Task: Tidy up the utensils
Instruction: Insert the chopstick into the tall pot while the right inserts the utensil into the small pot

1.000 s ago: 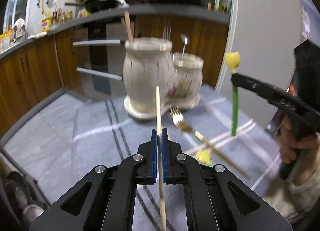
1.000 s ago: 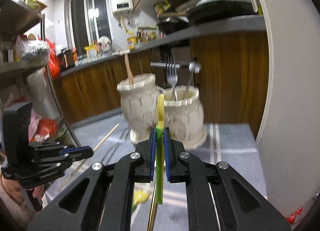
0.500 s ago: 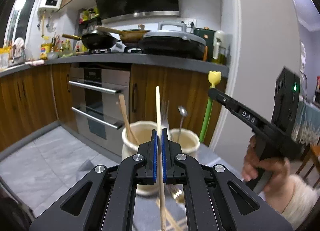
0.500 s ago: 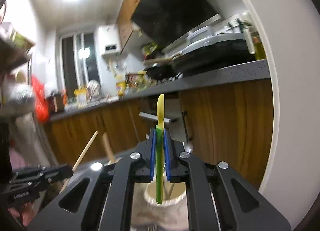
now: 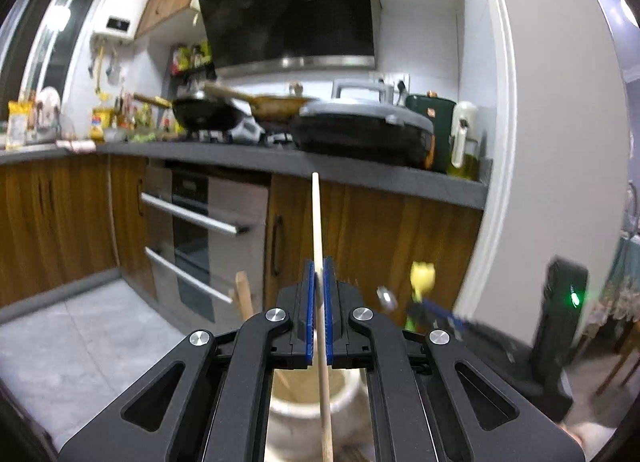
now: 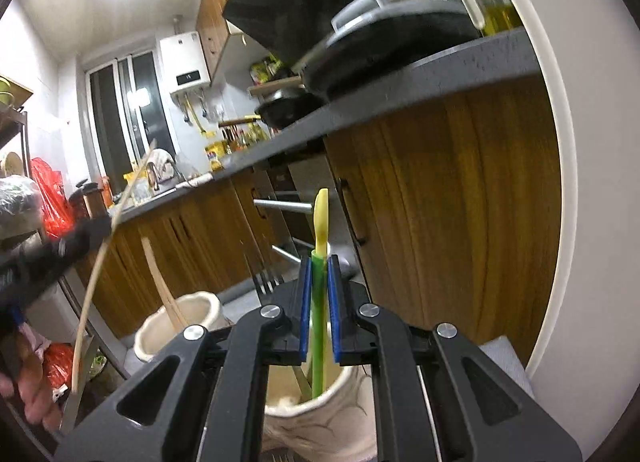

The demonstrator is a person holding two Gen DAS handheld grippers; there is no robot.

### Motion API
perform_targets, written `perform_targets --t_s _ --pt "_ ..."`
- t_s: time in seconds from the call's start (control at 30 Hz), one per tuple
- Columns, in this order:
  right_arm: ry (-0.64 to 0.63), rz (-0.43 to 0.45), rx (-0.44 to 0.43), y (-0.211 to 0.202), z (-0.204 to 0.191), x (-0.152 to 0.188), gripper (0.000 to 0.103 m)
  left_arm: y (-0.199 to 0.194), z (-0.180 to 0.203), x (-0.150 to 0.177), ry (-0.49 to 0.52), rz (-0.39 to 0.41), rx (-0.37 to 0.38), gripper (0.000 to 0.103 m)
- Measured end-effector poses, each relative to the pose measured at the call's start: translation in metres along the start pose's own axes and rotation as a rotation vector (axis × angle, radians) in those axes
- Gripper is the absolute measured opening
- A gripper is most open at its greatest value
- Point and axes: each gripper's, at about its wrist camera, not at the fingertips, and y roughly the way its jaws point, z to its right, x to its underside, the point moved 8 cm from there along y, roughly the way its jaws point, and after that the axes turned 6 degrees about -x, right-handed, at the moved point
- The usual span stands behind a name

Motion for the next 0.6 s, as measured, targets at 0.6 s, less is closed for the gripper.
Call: perform_targets --t_s 0.6 --pt "-0.039 -0.05 -0.009 0.007 -0.008 0.01 0.008 0.04 -0.002 0.01 0.066 0.127 -0.11 0.005"
